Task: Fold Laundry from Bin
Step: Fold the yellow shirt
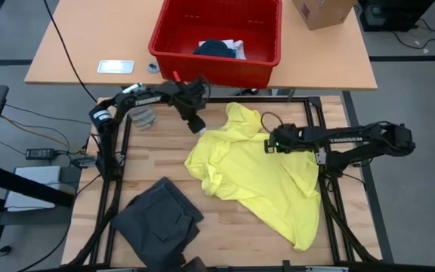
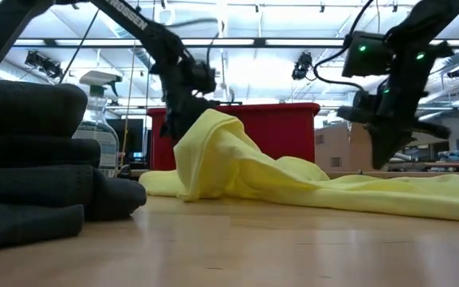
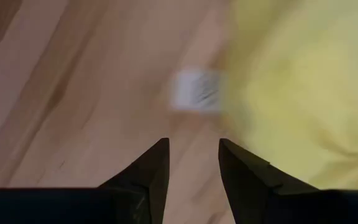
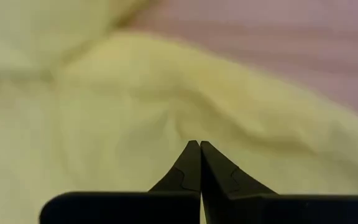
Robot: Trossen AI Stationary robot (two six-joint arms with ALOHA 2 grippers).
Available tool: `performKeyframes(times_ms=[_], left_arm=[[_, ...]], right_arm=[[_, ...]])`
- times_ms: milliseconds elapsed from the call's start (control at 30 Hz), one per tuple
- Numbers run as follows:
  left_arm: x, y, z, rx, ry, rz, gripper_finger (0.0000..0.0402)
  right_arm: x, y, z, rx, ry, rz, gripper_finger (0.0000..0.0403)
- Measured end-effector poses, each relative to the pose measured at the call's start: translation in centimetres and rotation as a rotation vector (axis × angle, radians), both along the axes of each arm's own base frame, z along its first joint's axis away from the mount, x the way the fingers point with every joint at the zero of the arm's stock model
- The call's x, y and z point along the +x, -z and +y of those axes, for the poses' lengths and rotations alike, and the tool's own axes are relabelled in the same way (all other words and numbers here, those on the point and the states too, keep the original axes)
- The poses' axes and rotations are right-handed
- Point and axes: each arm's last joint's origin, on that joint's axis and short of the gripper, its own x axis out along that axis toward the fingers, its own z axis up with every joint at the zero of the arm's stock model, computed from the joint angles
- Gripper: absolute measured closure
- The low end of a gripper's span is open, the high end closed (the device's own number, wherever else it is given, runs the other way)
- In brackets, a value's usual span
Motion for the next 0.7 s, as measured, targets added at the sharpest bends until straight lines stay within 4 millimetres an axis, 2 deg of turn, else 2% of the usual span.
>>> performKeyframes(times_ms=[67, 200, 400, 533, 600, 700], left_arm=[[0.6, -0.7, -0.7, 0.031, 0.05, -0.048, 0.026], [1.3, -0.7, -1.7, 0.039, 0.105, -0.051, 0.026], [1.9, -0.6, -3.4, 0.013, 0.151, -0.021, 0.026], [2.3, -0.5, -4.9, -0.033, 0.215, -0.016, 0.026], [2.6, -0.5, -5.6, -0.032, 0.254, -0.013, 0.026], [2.8, -0.5, -6.3, -0.038, 0.275, -0.006, 0.026]], right_arm=[[0.6, 0.1, -1.4, -0.005, -0.016, -0.057, 0.04], [3.4, 0.3, -4.3, 0.014, -0.131, -0.228, 0.0401], [7.6, 1.5, -8.2, 0.067, -0.218, -0.093, 0.0402], [11.2, 2.1, -11.5, 0.099, -0.27, -0.097, 0.0402], [13.1, 1.6, -13.3, 0.073, -0.287, -0.111, 0.0402], [16.4, -0.6, -16.2, -0.015, -0.382, -0.199, 0.0402]])
